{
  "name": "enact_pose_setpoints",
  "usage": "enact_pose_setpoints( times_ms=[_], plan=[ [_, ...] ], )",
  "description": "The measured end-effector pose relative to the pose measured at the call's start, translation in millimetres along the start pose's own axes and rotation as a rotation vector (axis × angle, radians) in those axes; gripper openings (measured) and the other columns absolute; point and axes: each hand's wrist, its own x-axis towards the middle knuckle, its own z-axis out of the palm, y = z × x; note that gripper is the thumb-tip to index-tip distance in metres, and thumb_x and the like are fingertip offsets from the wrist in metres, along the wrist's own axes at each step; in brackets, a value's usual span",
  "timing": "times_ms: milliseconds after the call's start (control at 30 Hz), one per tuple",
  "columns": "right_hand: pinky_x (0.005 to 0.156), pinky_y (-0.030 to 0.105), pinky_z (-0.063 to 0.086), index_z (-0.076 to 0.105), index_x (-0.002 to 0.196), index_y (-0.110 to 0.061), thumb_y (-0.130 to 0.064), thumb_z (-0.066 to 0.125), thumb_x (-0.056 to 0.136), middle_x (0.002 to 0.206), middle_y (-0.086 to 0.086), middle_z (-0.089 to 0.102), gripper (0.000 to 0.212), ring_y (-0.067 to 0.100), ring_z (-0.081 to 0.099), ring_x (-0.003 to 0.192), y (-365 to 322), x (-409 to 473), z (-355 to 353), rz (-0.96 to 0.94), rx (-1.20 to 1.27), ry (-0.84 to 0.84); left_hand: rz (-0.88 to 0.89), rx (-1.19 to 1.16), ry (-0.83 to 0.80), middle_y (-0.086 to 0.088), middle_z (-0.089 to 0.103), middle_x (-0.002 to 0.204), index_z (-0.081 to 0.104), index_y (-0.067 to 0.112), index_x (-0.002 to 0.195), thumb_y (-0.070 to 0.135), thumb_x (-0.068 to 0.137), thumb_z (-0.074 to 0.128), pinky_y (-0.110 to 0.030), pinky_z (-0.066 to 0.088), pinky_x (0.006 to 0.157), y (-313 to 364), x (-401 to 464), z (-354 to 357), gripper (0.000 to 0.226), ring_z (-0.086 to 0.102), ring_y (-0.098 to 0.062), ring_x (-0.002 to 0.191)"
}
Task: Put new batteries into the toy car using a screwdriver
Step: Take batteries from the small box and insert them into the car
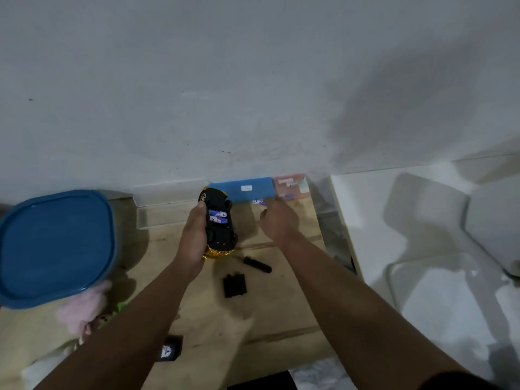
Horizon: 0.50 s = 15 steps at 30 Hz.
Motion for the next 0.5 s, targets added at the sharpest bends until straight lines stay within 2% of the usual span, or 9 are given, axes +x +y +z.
enact_pose_setpoints(
  times_ms=[67, 200, 300, 367, 433, 500],
  plan=[
    [0.073, 0.033, 0.055, 0.06, 0.119, -0.022, -0.022, 0.057, 0.096, 0.109, 0.001, 0.066, 0.023, 0.019, 0.066, 0.093, 6, 8, 3, 0.01, -0.033, -0.005, 0.03, 0.011, 0.001, -0.017, 0.067, 0.134, 0.06, 0.023, 0.139, 0.074, 0.09, 0.056, -0.073, 0.049, 0.098, 5, -3, 0, 0.07, 0.064, -0.047, 0.12],
    [0.073, 0.034, 0.053, 0.064, 0.116, -0.02, -0.025, 0.055, 0.095, 0.107, 0.004, 0.067, 0.023, 0.025, 0.068, 0.093, 13, 13, 7, -0.013, -0.095, -0.03, 0.058, 0.028, 0.057, -0.018, 0.071, 0.125, 0.063, 0.018, 0.131, 0.073, 0.081, 0.064, -0.066, 0.054, 0.096, 10, -7, -3, 0.074, 0.069, -0.042, 0.113],
    [0.072, 0.032, 0.049, 0.063, 0.123, -0.021, -0.032, 0.056, 0.095, 0.121, 0.004, 0.06, 0.03, 0.026, 0.066, 0.096, 18, 9, 12, -0.067, -0.119, -0.011, 0.053, 0.018, 0.091, -0.02, 0.071, 0.123, 0.065, 0.018, 0.128, 0.067, 0.086, 0.062, -0.067, 0.053, 0.098, 13, -10, -5, 0.065, 0.069, -0.044, 0.113],
    [0.077, 0.035, 0.052, 0.059, 0.131, -0.023, -0.035, 0.057, 0.095, 0.13, 0.006, 0.054, 0.038, 0.026, 0.062, 0.102, 18, 7, 16, -0.1, -0.126, 0.002, 0.045, 0.014, 0.104, -0.021, 0.071, 0.122, 0.066, 0.018, 0.127, 0.063, 0.088, 0.061, -0.068, 0.052, 0.097, 14, -13, -7, 0.06, 0.068, -0.046, 0.113],
    [0.08, 0.038, 0.054, 0.057, 0.133, -0.025, -0.037, 0.056, 0.096, 0.132, 0.005, 0.052, 0.038, 0.026, 0.059, 0.108, 14, 7, 19, -0.123, -0.132, 0.02, 0.047, 0.02, 0.11, -0.02, 0.072, 0.12, 0.066, 0.019, 0.127, 0.062, 0.091, 0.06, -0.068, 0.052, 0.097, 14, -16, -11, 0.056, 0.069, -0.044, 0.111],
    [0.08, 0.037, 0.053, 0.062, 0.126, -0.024, -0.035, 0.054, 0.098, 0.127, 0.004, 0.056, 0.031, 0.025, 0.058, 0.109, 9, 8, 21, -0.129, -0.123, 0.022, 0.051, 0.028, 0.127, -0.019, 0.073, 0.119, 0.067, 0.019, 0.124, 0.061, 0.093, 0.06, -0.068, 0.052, 0.097, 16, -20, -15, 0.052, 0.07, -0.043, 0.109]
  ],
)
